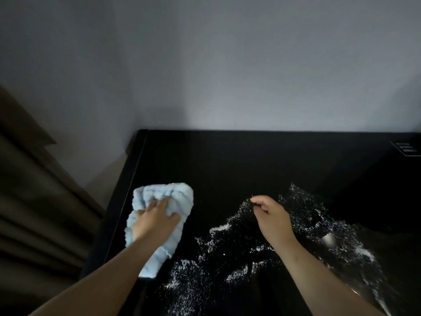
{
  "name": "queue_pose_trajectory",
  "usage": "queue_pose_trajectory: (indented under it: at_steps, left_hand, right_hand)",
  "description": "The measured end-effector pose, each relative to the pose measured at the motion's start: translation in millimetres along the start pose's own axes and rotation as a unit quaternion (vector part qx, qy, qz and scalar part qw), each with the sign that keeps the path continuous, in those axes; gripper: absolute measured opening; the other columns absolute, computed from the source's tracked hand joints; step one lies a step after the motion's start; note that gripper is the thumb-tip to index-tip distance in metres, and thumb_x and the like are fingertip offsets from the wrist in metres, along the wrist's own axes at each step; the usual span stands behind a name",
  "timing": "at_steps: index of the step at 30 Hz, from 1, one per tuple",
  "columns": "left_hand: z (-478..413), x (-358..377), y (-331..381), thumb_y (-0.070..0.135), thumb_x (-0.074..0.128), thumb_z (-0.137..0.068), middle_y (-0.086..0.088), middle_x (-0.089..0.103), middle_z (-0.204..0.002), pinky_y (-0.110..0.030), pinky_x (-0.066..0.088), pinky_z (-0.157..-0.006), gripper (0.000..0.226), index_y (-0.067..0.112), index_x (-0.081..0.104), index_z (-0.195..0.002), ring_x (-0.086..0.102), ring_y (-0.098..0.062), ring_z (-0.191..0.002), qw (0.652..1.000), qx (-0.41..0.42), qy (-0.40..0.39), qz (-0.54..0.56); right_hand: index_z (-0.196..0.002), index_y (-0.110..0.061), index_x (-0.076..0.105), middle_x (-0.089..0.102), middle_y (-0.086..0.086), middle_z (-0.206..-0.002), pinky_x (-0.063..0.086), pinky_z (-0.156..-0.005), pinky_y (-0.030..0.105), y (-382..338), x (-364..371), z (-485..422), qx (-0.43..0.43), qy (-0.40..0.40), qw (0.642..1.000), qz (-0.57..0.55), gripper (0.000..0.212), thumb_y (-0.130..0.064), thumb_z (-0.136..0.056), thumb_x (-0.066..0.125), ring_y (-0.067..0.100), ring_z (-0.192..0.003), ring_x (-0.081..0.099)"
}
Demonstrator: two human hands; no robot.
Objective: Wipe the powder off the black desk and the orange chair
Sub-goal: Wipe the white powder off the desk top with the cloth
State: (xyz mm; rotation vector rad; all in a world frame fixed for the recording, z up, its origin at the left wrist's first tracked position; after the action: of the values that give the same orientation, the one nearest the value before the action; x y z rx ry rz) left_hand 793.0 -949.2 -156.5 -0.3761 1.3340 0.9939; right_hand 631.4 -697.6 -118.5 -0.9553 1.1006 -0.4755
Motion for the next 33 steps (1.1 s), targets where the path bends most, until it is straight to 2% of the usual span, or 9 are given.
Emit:
queue_pose_trajectory:
  at_steps: [3,8,13,15,17,23,26,30,33]
  left_hand:
    - [24.8,18.9,30.1,0.041,0.043,-0.085,0.001,0.037,-0.145,-0.034,0.042,-0.087,0.054,0.035,0.034,-0.138,0.043,-0.03,-0.124,0.999,0.038,-0.021,0.028]
    - [73.4,44.5,88.0,0.045,0.05,-0.075,0.013,0.052,-0.1,-0.032,0.047,-0.08,0.034,0.039,0.052,-0.109,0.053,-0.021,-0.108,0.976,0.158,-0.122,0.088]
    - [56.7,-9.2,16.3,0.046,0.048,-0.083,0.006,0.039,-0.142,-0.032,0.041,-0.084,0.058,0.04,0.031,-0.139,0.042,-0.03,-0.122,0.996,0.064,0.051,0.032]
    - [57.1,-9.6,-20.7,0.046,0.045,-0.085,0.003,0.027,-0.151,-0.034,0.036,-0.079,0.062,0.037,0.024,-0.142,0.035,-0.034,-0.126,0.999,-0.007,0.038,0.028]
    - [67.8,12.6,-35.5,0.044,0.044,-0.087,-0.002,0.017,-0.155,-0.037,0.038,-0.082,0.064,0.035,0.019,-0.145,0.03,-0.037,-0.129,0.999,-0.035,-0.032,0.018]
    - [107.1,41.0,40.0,0.038,0.057,-0.083,0.007,0.05,-0.129,-0.023,0.037,-0.088,0.064,0.034,0.033,-0.142,0.048,-0.015,-0.115,0.969,0.194,-0.138,0.069]
    - [110.1,13.5,27.6,0.035,0.059,-0.082,0.007,0.055,-0.106,-0.025,0.043,-0.075,0.06,0.037,0.038,-0.138,0.054,-0.016,-0.094,0.97,0.163,-0.108,0.141]
    - [102.3,-45.5,-48.7,0.038,0.055,-0.082,-0.005,0.053,-0.126,-0.036,0.045,-0.087,0.048,0.029,0.046,-0.128,0.055,-0.033,-0.106,0.992,0.07,0.096,0.03]
    - [110.4,-28.7,-100.4,0.04,0.053,-0.086,-0.012,0.043,-0.137,-0.043,0.038,-0.097,0.054,0.024,0.041,-0.136,0.043,-0.037,-0.121,0.997,-0.051,0.017,0.049]
  right_hand:
    - [-0.112,-0.023,0.064,0.056,-0.026,-0.092,0.051,-0.078,0.035,-0.7,5.6,10.2,0.008,-0.002,1.0,0.007,0.027,-0.01,-0.095,0.048,0.029,-0.102,0.062]
    - [-0.106,-0.019,0.067,0.064,-0.004,-0.109,0.034,-0.083,0.017,-10.9,15.8,21.7,-0.009,-0.003,1.0,0.015,0.026,-0.005,-0.091,0.051,0.009,-0.1,0.053]
    - [-0.112,-0.023,0.064,0.064,-0.011,-0.1,0.05,-0.068,0.017,-8.9,10.2,37.7,-0.004,0.001,1.0,0.004,0.026,-0.01,-0.095,0.049,0.017,-0.093,0.062]
    - [-0.116,-0.023,0.062,0.057,-0.019,-0.081,0.052,-0.082,0.041,-2.8,15.1,48.3,0.021,-0.015,1.0,0.001,0.027,-0.011,-0.096,0.048,0.038,-0.103,0.058]
    - [-0.117,-0.023,0.061,0.053,-0.021,-0.077,0.05,-0.086,0.047,2.1,22.4,62.7,0.033,-0.025,0.999,0.006,0.027,-0.011,-0.096,0.048,0.04,-0.106,0.057]
    - [-0.105,-0.021,0.066,0.061,-0.012,-0.097,0.037,-0.075,0.015,0.1,36.7,104.9,0.0,-0.014,1.0,0.028,0.023,-0.008,-0.092,0.052,0.008,-0.095,0.057]
    - [-0.108,-0.022,0.065,0.059,-0.012,-0.104,0.035,-0.085,0.016,6.8,33.8,122.9,0.011,-0.009,1.0,0.003,0.025,-0.009,-0.093,0.051,0.005,-0.1,0.052]
    - [-0.114,-0.026,0.061,0.055,-0.011,-0.113,0.04,-0.08,0.015,28.8,21.4,143.0,0.041,-0.008,0.999,-0.007,0.024,-0.015,-0.098,0.048,0.002,-0.095,0.052]
    - [-0.115,-0.024,0.061,0.057,-0.008,-0.118,0.038,-0.087,0.022,42.5,15.5,152.3,0.059,-0.001,0.998,-0.026,0.024,-0.013,-0.097,0.047,0.011,-0.114,0.051]
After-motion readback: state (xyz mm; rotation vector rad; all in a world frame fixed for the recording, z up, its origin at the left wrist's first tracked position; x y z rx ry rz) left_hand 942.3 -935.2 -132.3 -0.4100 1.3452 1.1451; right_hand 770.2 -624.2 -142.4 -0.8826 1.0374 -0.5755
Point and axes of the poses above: each hand's wrist, its own z-axis away from the middle knuckle, its own x-axis out of the palm, y = z × x, the point moved 10 cm from there along -z, towards the middle knuckle
